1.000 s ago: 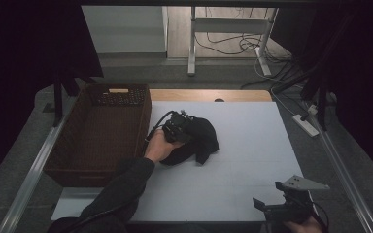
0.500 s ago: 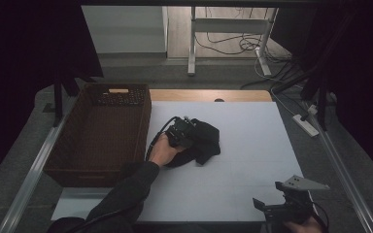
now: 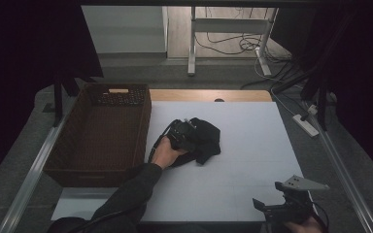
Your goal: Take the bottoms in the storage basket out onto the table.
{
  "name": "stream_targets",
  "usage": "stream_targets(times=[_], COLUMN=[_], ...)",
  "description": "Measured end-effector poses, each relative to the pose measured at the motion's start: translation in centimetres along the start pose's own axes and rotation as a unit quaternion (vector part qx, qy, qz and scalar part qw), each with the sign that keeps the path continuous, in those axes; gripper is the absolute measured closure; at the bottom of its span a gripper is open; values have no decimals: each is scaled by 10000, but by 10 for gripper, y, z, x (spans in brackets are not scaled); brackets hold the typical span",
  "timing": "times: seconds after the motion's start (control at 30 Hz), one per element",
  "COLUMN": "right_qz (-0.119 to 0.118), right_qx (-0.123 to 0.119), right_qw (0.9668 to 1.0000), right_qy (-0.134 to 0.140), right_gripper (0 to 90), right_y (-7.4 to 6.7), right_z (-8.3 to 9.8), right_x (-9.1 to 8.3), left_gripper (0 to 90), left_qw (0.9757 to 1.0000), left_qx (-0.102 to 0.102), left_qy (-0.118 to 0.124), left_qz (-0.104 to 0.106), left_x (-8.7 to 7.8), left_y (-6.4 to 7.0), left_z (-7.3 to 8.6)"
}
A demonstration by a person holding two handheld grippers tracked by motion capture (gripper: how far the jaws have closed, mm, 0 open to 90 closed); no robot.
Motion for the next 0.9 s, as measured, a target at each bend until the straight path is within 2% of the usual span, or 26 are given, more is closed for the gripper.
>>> stream_targets(times=[0.13, 0.27, 0.37, 0.57, 0.7, 0.9], right_qz=[-4, -1, -7, -15, -18, -24], right_qx=[-4, -29, -24, -11, -4, 5], right_qw=[10000, 10000, 10000, 10000, 10000, 10000], right_qy=[0, -13, -12, -19, -15, -9], right_gripper=[0, 0, 0, 0, 0, 0], right_y=[0, 0, 0, 0, 0, 0], right_z=[0, 0, 0, 0, 0, 0], right_x=[0, 0, 1, 0, 0, 0], left_gripper=[335, 260, 199, 98, 87, 67], left_qw=[10000, 10000, 9999, 9999, 9998, 9994], left_qx=[21, -49, -87, 21, 11, -102], left_qy=[39, 66, 97, 139, 194, 269], left_qz=[-51, -48, 24, 43, 44, 206], left_x=[1, 3, 5, 9, 9, 8], left_y=[0, -1, -3, -1, -1, -3], left_z=[0, -1, 0, -1, -1, 0])
Point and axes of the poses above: each handheld gripper's, and its own axes: x roughly forward along the jaws, z roughly out of its underside, y roughly to its right, the point moved 1 cm from there along x, roughly forward along the jaws, and after that the axes turned 11 degrees about -y, right-handed, at the moved point
